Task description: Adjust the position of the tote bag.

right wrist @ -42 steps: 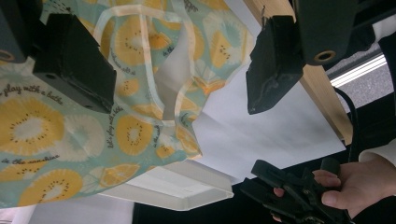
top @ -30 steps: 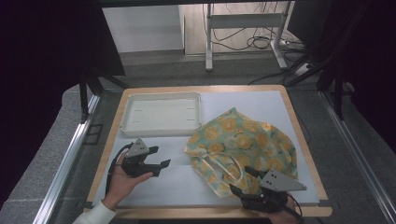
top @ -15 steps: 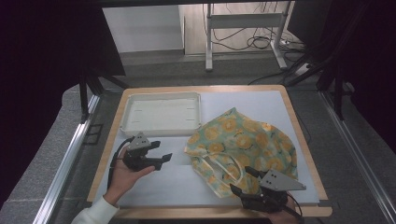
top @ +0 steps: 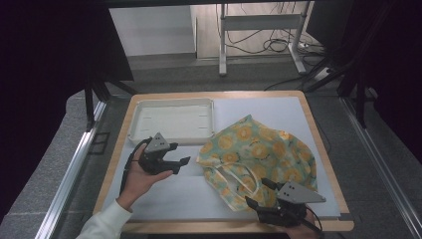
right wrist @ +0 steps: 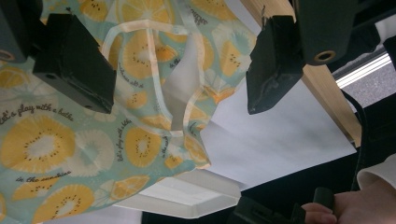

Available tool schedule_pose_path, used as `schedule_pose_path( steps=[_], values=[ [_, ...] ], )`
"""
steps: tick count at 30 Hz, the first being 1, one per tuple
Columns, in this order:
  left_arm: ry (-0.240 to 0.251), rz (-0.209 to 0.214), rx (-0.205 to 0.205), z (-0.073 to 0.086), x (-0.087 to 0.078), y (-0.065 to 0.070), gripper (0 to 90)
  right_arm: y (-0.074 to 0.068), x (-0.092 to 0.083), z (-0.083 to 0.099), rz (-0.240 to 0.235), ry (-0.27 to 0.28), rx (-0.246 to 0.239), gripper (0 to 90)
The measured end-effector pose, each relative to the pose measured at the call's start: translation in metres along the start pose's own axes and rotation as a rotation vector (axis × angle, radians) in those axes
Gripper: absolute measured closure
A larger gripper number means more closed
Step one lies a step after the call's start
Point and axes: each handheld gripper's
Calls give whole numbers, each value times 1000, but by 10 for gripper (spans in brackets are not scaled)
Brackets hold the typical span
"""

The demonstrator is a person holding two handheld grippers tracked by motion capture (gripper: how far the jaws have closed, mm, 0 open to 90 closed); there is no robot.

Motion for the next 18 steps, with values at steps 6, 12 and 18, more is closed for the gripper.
schedule_pose_path(
  steps=[6,12,18],
  values=[
    [-4,18,10,-12,5,2,320,1,-1,1,5,1,4,249],
    [-13,29,23,-23,13,4,317,2,-1,1,8,-1,3,249],
    [-11,36,37,-35,19,4,311,2,-1,2,14,-7,6,248]
  ],
)
Point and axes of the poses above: each handheld gripper's, and its own axes: x roughly forward along the jaws, z roughly out of its underside, y roughly to its right, and after that the axes turned 13 degrees about -y, right-handed
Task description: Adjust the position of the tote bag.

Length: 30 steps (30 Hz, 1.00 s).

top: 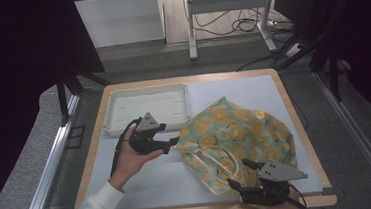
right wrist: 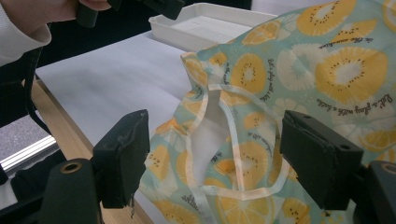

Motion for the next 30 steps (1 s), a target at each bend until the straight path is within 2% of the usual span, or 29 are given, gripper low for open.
schedule_pose_path(
  steps=[7,16,20,24,30],
  values=[
    [-9,2,-5,-6,6,-2,306,1,-1,1,7,-1,7,249],
    [-11,11,22,-23,21,-2,288,1,0,1,8,-6,3,248],
    [9,13,20,-39,26,-5,292,2,-1,1,10,-7,3,248],
    [12,18,30,-56,33,-7,301,2,-1,2,10,-6,4,248],
    [15,19,21,-81,44,-12,332,2,-1,2,10,-7,3,248]
  ],
)
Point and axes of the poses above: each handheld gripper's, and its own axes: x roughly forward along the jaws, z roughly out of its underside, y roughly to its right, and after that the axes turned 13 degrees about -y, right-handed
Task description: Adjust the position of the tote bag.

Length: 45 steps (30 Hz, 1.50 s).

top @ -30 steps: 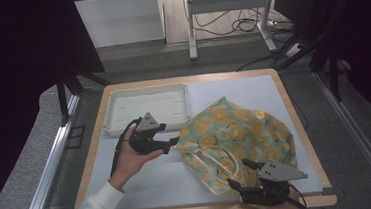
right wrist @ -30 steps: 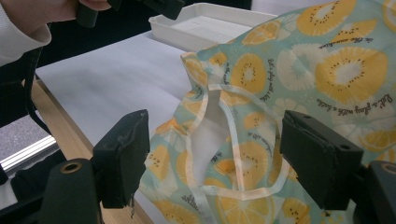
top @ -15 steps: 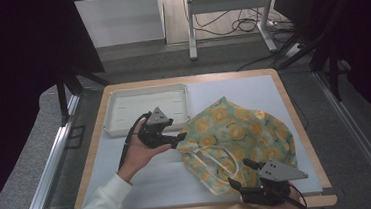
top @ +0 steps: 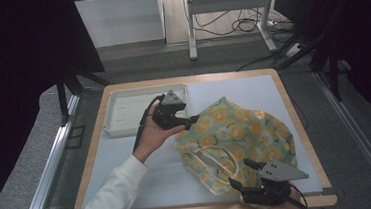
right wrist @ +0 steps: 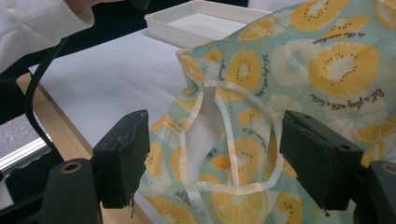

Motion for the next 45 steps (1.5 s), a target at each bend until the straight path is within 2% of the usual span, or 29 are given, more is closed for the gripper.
schedule_pose_path(
  steps=[3,5,6,7,8,12,15,24,28,33,40,45],
  values=[
    [1,-6,-2,-14,7,-3,347,0,1,0,-3,-2,4,249],
    [0,-9,-3,-17,10,-5,362,0,1,0,-4,-3,4,248],
    [-10,-11,-7,-27,17,-8,365,0,1,0,-2,-3,1,248],
    [-10,-11,-7,-27,17,-8,370,-1,1,1,-2,-3,1,248],
    [-13,-10,-8,-34,24,-10,376,-1,1,1,-3,-4,1,249],
    [-24,8,-11,-43,36,-11,380,-1,2,1,-1,-5,0,248],
    [-36,13,-7,-45,43,-10,389,0,1,1,1,-6,1,248],
    [-68,7,-33,-48,61,-17,409,-1,3,2,-1,-10,-2,248],
    [-65,40,-67,-50,69,-21,408,-1,3,2,-4,-10,-1,249],
    [-88,65,-80,-51,80,-20,385,-1,4,2,-2,-14,1,248],
    [-144,106,-33,-42,97,-6,345,-1,4,3,1,-15,1,249],
    [-169,97,-7,-33,107,4,326,-1,4,3,2,-18,-2,249]
  ],
)
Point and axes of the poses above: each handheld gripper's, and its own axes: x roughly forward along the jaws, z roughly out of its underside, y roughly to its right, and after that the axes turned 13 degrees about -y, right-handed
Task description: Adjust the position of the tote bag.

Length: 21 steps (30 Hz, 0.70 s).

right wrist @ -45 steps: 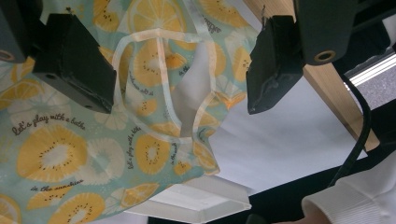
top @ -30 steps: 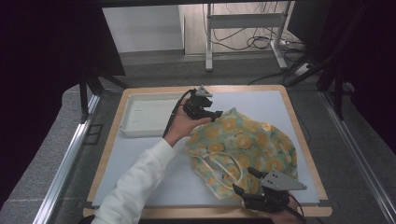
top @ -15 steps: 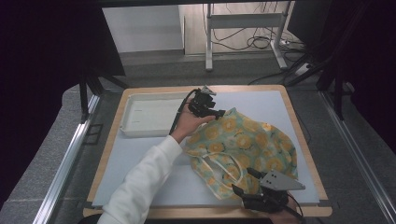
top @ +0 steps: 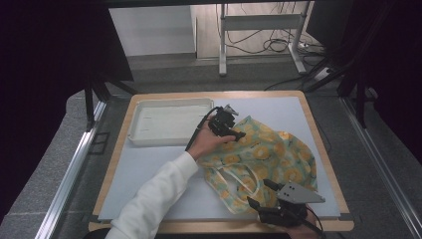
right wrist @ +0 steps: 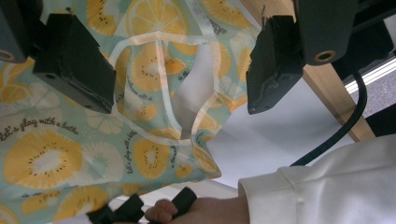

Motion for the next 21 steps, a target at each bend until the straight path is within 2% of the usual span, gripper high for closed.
schedule_pose_path(
  steps=[4,6,11,16,21],
  values=[
    [-14,-17,-3,1,7,-2,318,-1,1,0,-1,0,0,248],
    [-17,2,-21,1,10,-4,325,-1,1,0,-1,-2,-2,249],
    [-44,6,-16,2,14,-5,369,0,1,0,-2,1,0,248],
    [-81,12,-9,1,21,-4,527,-1,1,0,-1,3,-1,248],
    [-107,32,-10,2,24,-3,783,-1,0,0,4,4,-3,249]
  ],
)
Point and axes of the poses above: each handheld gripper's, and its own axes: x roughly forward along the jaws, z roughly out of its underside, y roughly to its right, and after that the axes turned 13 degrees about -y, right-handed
